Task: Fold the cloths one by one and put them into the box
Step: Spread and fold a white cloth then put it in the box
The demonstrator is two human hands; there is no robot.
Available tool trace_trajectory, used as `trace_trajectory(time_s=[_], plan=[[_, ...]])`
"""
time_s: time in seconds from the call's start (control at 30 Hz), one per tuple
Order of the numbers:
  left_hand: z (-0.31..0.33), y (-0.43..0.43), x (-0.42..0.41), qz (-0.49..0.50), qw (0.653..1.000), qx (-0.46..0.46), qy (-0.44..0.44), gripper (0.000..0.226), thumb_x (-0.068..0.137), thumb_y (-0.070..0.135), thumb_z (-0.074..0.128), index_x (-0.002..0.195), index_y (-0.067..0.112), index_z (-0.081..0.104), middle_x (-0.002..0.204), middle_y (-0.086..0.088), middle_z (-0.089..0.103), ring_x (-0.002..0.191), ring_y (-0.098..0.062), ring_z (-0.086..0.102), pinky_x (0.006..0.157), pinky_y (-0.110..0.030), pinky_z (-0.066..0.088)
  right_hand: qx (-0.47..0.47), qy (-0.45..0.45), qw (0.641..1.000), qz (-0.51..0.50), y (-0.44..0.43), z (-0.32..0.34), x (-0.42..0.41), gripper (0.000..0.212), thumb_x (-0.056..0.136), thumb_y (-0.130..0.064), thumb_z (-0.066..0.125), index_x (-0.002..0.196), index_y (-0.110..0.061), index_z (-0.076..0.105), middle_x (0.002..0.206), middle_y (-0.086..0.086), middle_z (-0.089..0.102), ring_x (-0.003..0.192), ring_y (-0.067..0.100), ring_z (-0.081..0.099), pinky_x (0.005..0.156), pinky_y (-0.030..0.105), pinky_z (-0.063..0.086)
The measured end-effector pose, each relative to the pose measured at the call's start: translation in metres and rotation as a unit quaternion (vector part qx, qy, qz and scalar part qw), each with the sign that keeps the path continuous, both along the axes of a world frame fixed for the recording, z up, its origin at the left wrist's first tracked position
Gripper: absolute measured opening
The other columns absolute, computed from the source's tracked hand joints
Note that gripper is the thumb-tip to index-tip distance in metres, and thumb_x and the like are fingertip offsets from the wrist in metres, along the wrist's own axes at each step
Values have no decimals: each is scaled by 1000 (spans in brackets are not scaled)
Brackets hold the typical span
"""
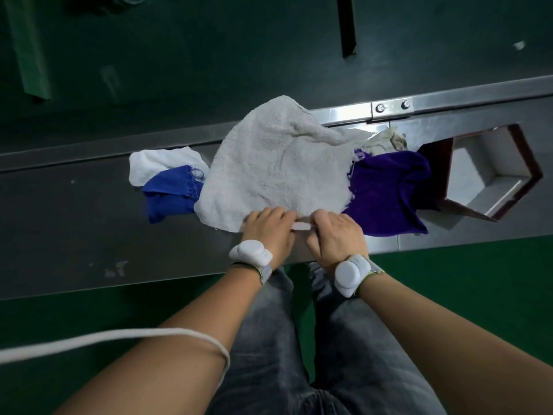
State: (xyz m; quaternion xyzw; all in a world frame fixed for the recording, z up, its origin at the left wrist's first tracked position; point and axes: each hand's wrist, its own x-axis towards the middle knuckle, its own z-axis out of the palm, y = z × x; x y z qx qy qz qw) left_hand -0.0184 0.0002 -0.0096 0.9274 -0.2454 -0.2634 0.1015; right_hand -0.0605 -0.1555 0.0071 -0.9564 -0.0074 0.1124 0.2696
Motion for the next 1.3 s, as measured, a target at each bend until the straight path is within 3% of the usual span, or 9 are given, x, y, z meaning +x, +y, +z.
trace_trajectory(time_s=[0.17, 0.27, 0.4, 0.53, 0.7, 0.93, 1.1, 1.23, 1.3], plan=[[14, 32, 24, 34, 998, 51, -11, 10, 85, 15, 49, 91, 22, 52, 86, -3, 63, 80, -31, 58, 66, -36, 32, -38, 4, 999, 17, -24, 16, 11, 28, 85, -36, 44, 86, -9, 53, 48, 5, 54, 38, 31, 47, 42, 30, 37], [29, 54, 49, 16, 994, 105, -14, 15, 86, 14, 48, 97, 21, 56, 92, -4, 65, 86, -30, 59, 73, -38, 34, -65, -27, 993, 90, -45, 33, 27, 38, 81, -44, 65, 71, -12, 48, 45, 3, 53, 35, 28, 45, 41, 26, 34], [56, 72, 71, 2, 988, 144, -49, 16, 85, 16, 47, 94, 21, 60, 96, -5, 67, 90, -30, 61, 72, -36, 34, -108, -54, 983, 140, -65, 68, 38, 41, 73, -36, 78, 59, -13, 48, 44, 3, 52, 32, 26, 46, 39, 23, 31], [99, 75, 93, 61, 992, 65, -90, 27, 82, 20, 44, 90, 23, 69, 92, -5, 71, 88, -32, 63, 70, -37, 45, -136, -87, 982, 102, -88, 107, 52, 35, 75, -31, 78, 62, -12, 51, 50, 6, 56, 38, 26, 50, 39, 29, 44], [175, 51, 130, 137, 971, -90, -172, 42, 78, 21, 38, 102, 21, 72, 109, -5, 72, 101, -31, 64, 82, -41, 52, -168, -171, 969, 50, -108, 159, 94, 35, 79, -31, 74, 64, -10, 51, 52, 12, 58, 41, 31, 55, 45, 28, 33], [236, 45, 144, 160, 950, -114, -243, 37, 84, 13, 49, 115, 22, 69, 119, -2, 68, 110, -27, 61, 83, -36, 51, -195, -213, 956, 52, -121, 213, 120, 37, 87, -40, 62, 68, -11, 51, 59, 12, 59, 48, 30, 55, 50, 28, 31], [259, 54, 144, 141, 943, -132, -270, 36, 83, 14, 48, 110, 20, 71, 113, -2, 71, 105, -27, 64, 80, -35, 52, -207, -233, 947, 76, -120, 237, 126, 34, 89, -39, 60, 70, -11, 52, 59, 8, 57, 46, 24, 49, 50, 28, 33], [249, 69, 114, 103, 949, -163, -249, 33, 76, 16, 48, 92, 17, 77, 99, -3, 75, 93, -26, 69, 75, -34, 55, -215, -214, 948, 98, -110, 229, 101, 32, 85, -40, 54, 68, -14, 52, 57, 6, 58, 42, 24, 51, 47, 26, 37], [227, 80, 89, 102, 968, -126, -189, 32, 78, 16, 50, 96, 19, 76, 104, -2, 74, 99, -25, 68, 81, -34, 54, -221, -181, 952, 114, -103, 214, 77, 33, 79, -43, 42, 65, -15, 53, 55, 4, 60, 42, 26, 55, 46, 25, 33]])
